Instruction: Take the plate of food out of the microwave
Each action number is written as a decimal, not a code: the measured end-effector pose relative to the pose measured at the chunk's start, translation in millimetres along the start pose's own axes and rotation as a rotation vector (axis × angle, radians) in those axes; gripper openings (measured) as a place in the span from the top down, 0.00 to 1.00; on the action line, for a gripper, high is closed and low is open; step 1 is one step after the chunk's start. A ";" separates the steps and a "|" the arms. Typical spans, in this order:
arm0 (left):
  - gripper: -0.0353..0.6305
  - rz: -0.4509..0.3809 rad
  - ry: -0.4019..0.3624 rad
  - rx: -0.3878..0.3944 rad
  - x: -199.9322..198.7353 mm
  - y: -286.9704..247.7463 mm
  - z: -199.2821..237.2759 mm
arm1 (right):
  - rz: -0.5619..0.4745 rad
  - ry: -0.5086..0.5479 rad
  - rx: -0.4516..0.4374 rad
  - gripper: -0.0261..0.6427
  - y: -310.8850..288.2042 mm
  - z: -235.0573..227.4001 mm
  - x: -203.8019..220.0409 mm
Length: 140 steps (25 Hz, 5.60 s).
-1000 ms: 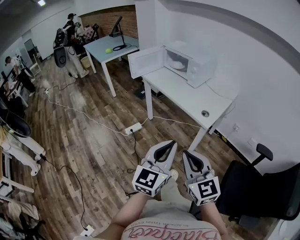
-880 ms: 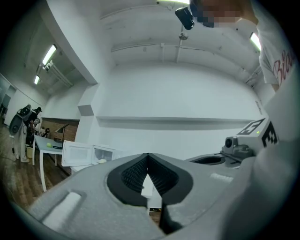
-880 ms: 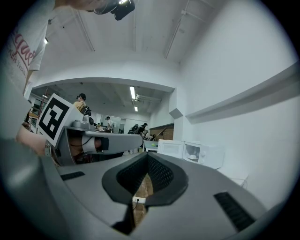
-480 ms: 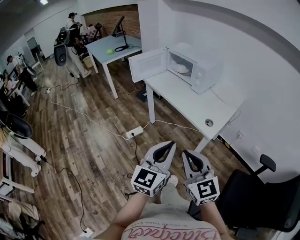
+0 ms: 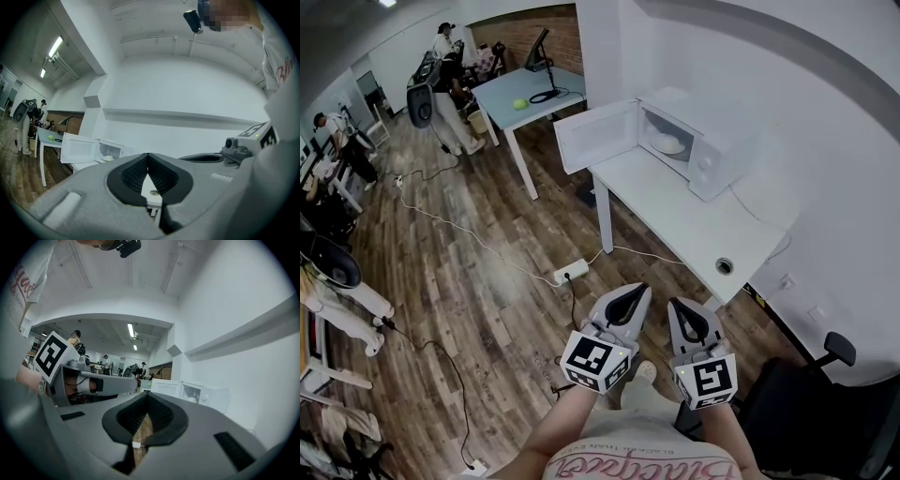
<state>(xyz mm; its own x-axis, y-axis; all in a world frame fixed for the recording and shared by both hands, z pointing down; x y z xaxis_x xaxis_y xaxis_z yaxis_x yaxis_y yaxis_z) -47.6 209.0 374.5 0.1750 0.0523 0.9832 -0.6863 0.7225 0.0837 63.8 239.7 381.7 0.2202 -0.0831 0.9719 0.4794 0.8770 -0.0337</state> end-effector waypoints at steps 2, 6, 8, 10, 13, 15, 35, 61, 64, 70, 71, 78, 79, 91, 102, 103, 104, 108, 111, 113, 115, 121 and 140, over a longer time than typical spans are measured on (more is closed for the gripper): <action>0.94 -0.002 -0.002 0.000 -2.0 -13.4 9.2 | 0.000 -0.001 0.008 0.95 -13.6 -11.2 0.4; 0.94 -0.009 -0.005 -0.011 -4.1 -40.7 25.8 | 0.004 0.008 -0.008 0.95 -37.7 -31.9 1.2; 0.94 -0.008 0.005 -0.018 -3.1 -54.7 32.8 | 0.015 0.002 -0.022 0.95 -49.0 -43.3 3.3; 0.94 -0.007 0.008 -0.023 -2.8 -66.8 38.8 | 0.020 -0.004 -0.032 0.95 -59.5 -54.1 4.1; 0.94 -0.013 0.012 -0.033 -3.7 -86.2 47.4 | 0.020 -0.006 -0.033 0.95 -74.1 -72.5 5.0; 0.94 -0.016 0.010 -0.036 -4.6 -98.8 51.8 | 0.016 -0.011 -0.034 0.95 -83.2 -83.7 5.9; 0.94 -0.006 -0.013 -0.051 -5.4 -153.5 85.3 | 0.039 -0.008 -0.060 0.95 -138.0 -125.6 20.7; 0.94 0.022 -0.001 0.066 -27.0 -228.7 234.4 | 0.037 -0.092 0.016 0.95 -281.4 -140.3 16.2; 0.94 0.024 0.002 0.081 -30.3 -232.3 252.2 | 0.029 -0.113 0.024 0.95 -298.5 -138.9 14.7; 0.94 0.040 0.021 0.125 -31.1 -240.0 288.9 | 0.017 -0.128 0.039 0.95 -329.8 -133.4 12.6; 0.94 0.045 0.023 0.135 -31.5 -242.2 294.2 | 0.019 -0.126 0.046 0.95 -335.3 -133.2 12.2; 0.94 0.063 0.023 0.211 -37.7 -257.7 329.8 | 0.068 -0.109 0.104 0.95 -375.6 -125.2 9.4; 0.94 0.064 0.025 0.220 -38.1 -260.0 334.6 | 0.078 -0.108 0.115 0.95 -380.6 -124.7 10.0; 0.94 0.107 0.059 0.315 -36.2 -286.1 371.2 | 0.094 -0.205 0.214 0.95 -409.5 -131.2 12.4; 0.94 0.151 0.093 0.342 -22.2 -327.5 353.7 | 0.102 -0.235 0.258 0.95 -400.0 -172.1 24.9; 0.94 0.153 0.092 0.344 -21.8 -332.8 351.2 | 0.112 -0.234 0.262 0.95 -400.2 -177.4 26.9; 0.94 0.155 0.091 0.345 -21.4 -338.1 348.6 | 0.125 -0.233 0.264 0.95 -400.5 -182.3 29.3; 0.94 0.156 0.077 0.334 -19.3 -357.3 340.5 | 0.144 -0.226 0.238 0.95 -401.7 -200.2 37.0; 0.94 0.155 0.073 0.314 -16.2 -370.3 337.9 | 0.140 -0.219 0.212 0.95 -405.1 -213.4 41.6; 0.94 0.150 0.069 0.305 -14.8 -378.4 336.1 | 0.134 -0.223 0.204 0.95 -406.9 -222.1 44.0; 0.94 0.135 0.063 0.302 -14.7 -384.8 334.1 | 0.128 -0.229 0.194 0.95 -408.5 -229.6 46.4; 0.94 0.136 0.082 0.287 -6.7 -396.2 333.0 | 0.129 -0.248 0.169 0.95 -409.9 -242.7 58.4; 0.65 0.166 0.135 0.343 18.4 -428.7 359.7 | 0.189 -0.297 0.182 0.95 -444.0 -259.7 91.5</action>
<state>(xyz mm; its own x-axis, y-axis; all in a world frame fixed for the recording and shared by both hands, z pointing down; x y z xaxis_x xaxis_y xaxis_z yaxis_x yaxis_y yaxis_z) -4.1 -347.7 415.1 0.1177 0.2553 0.9597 -0.9047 0.4261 -0.0024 91.8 -280.1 425.1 0.0222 0.2054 0.9784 0.2900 0.9353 -0.2029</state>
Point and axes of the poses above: the fingertips, and each gripper's own axes: y backward along the fingers, z to its left, x out of its underside, the point moved 6 cm from there along y, backward along the fingers, and after that the axes turned 4 degrees about y, right-handed, at the moved point
